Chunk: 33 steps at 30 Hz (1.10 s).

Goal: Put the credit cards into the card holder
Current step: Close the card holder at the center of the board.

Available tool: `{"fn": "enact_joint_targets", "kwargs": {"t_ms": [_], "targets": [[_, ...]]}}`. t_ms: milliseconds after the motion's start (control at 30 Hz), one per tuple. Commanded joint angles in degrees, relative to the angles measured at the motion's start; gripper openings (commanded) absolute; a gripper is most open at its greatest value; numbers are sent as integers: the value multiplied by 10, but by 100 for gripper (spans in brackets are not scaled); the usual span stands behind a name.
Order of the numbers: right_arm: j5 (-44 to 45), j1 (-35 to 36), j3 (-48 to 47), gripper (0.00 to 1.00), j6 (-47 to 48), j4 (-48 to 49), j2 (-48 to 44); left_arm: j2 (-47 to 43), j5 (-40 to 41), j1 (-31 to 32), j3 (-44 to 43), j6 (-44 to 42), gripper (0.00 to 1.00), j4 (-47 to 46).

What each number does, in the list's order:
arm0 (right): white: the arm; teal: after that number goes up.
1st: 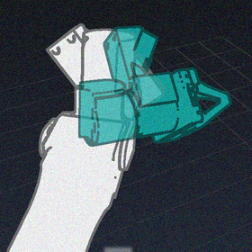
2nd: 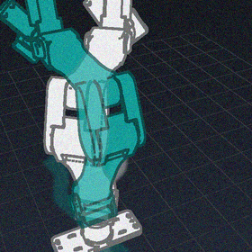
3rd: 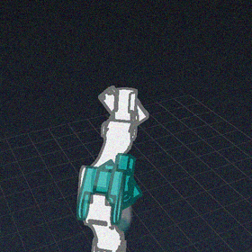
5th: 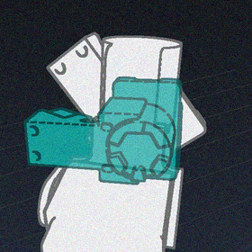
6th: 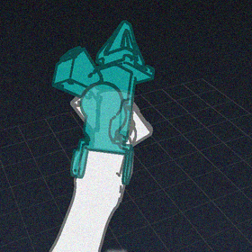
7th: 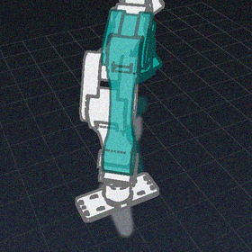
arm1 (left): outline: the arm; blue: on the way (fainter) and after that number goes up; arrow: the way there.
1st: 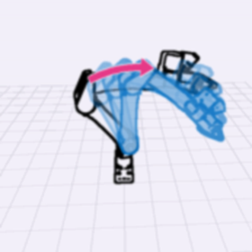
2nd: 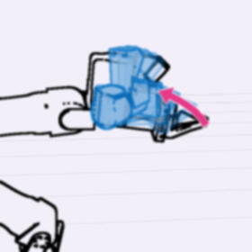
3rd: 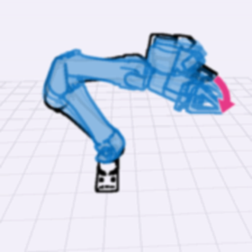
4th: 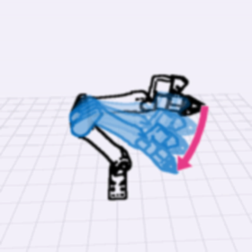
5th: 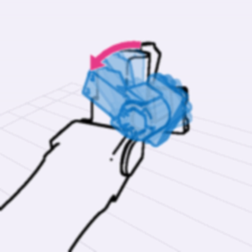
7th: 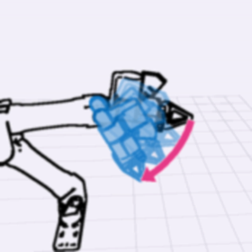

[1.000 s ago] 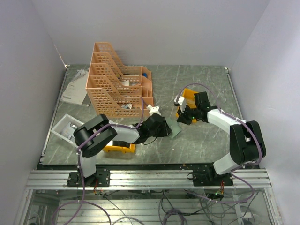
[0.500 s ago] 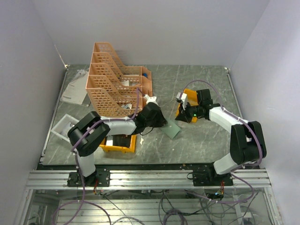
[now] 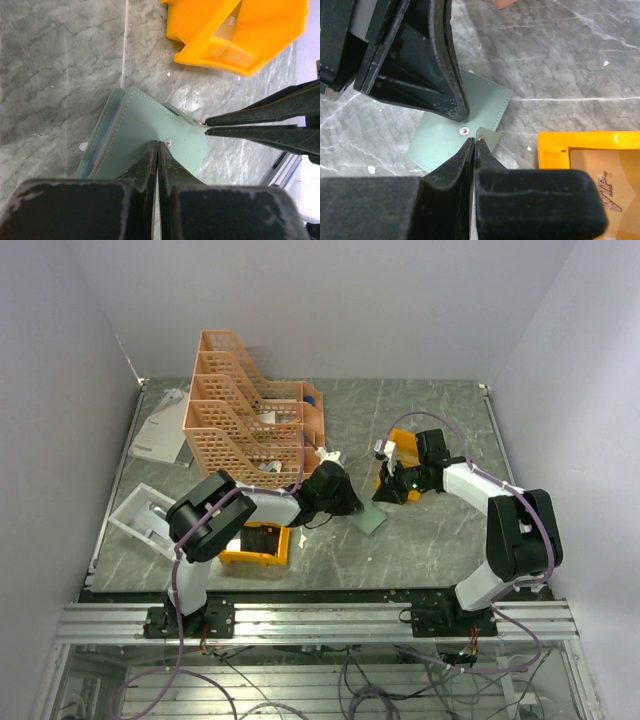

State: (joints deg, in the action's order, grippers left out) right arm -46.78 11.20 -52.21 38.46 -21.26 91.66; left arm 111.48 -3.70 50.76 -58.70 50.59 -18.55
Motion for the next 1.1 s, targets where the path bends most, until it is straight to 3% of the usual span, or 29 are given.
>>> {"fn": "enact_joint_targets", "kwargs": {"t_ms": [0,1067], "targets": [[-31,-5,-8,0,23,-37,2,20,-20,-2,49,37,7,-44],[-14,22,0,0,0,-32,40,28,-35,-2,81,60,7,-106]]}}
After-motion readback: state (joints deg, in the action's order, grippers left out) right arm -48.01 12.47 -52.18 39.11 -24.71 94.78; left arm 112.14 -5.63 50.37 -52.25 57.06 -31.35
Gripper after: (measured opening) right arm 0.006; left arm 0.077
